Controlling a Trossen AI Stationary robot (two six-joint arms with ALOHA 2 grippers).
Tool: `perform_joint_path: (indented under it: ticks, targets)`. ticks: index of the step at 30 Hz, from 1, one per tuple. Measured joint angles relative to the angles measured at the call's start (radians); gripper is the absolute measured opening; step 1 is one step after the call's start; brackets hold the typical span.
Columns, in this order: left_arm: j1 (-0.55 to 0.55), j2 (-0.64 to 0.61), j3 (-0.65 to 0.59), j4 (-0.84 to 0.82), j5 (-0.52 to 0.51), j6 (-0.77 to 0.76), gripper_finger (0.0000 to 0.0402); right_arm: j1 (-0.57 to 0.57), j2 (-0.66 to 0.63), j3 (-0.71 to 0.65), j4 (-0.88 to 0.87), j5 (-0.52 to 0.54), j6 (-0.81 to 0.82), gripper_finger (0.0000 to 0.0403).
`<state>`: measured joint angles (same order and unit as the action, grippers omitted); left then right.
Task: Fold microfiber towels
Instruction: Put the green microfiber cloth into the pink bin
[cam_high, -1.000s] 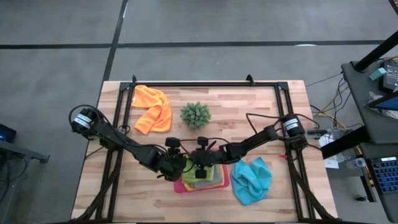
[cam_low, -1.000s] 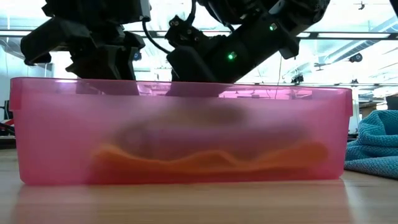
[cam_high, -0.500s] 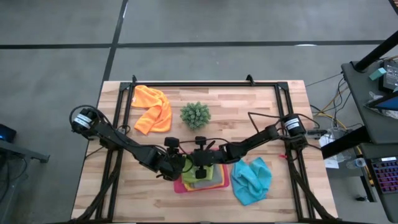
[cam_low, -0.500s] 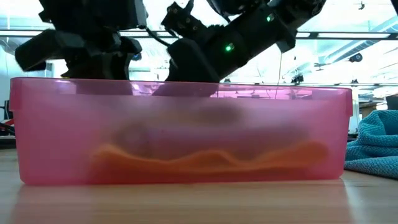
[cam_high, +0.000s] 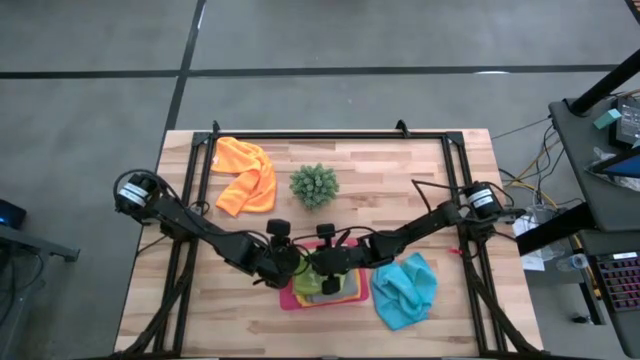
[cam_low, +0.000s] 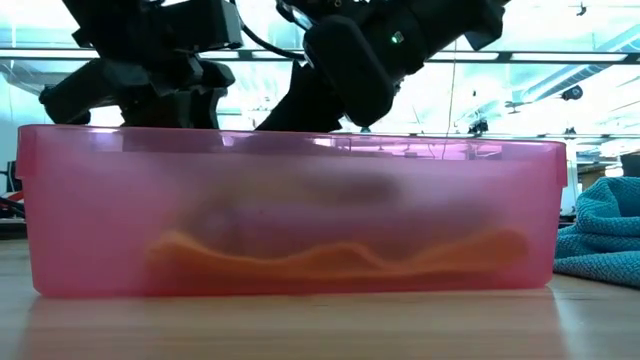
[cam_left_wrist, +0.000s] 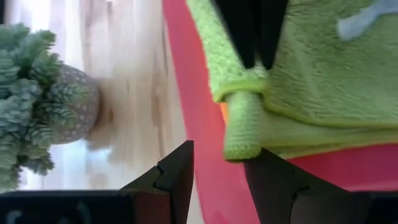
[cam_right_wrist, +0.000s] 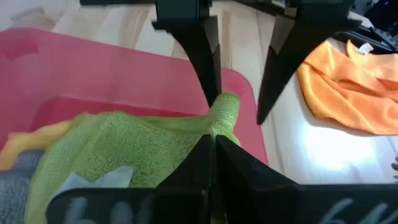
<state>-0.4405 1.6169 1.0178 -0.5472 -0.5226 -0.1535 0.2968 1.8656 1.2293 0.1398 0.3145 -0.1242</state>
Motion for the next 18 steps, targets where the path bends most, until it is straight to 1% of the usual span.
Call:
perform_joint_path:
  ticks: [4,12,18]
  targets:
    - [0.001,0.0,-0.002,0.012,-0.038,0.004,0.0125,-0.002,0.0,0.0,0.007,0.0,0.018,0.0009]
    - [0.001,0.0,-0.002,0.023,-0.039,0.007,0.0125,-0.004,0.0,0.0,0.027,0.0,0.018,0.0012]
    - [0.001,0.0,-0.002,0.024,-0.038,0.007,0.0125,-0.004,0.001,0.001,0.052,0.073,0.0,0.0009]
